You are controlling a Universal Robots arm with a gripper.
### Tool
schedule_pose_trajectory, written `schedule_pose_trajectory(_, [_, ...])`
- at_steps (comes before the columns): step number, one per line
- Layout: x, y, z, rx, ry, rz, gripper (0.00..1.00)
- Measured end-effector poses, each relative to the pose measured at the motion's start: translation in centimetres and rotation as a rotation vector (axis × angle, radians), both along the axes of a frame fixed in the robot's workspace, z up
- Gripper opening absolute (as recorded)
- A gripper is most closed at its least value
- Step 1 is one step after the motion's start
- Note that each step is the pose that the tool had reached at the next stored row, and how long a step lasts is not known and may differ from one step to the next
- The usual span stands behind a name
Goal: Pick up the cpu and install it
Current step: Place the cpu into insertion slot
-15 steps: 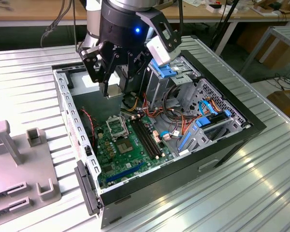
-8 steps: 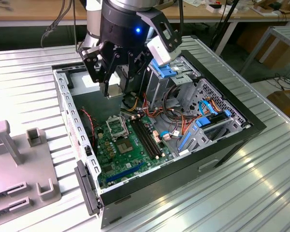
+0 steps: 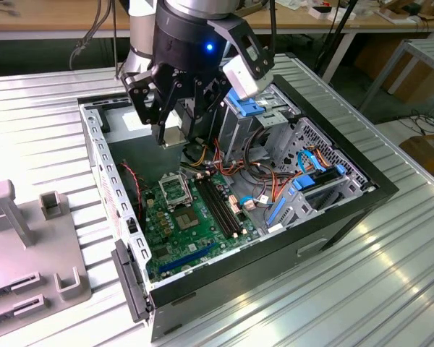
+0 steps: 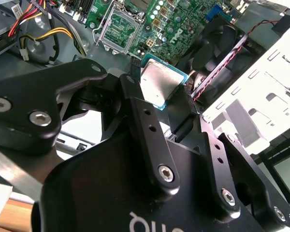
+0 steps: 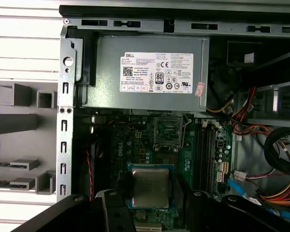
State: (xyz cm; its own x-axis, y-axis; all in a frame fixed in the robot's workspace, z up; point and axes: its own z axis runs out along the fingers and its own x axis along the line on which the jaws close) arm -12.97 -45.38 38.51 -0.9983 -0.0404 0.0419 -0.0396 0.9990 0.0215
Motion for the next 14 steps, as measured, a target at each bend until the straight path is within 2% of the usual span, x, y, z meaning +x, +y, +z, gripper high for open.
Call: schedule_pose_trajectory(14, [0.0,0.0,-0.34,-0.0001,0.0,0.0,0.47])
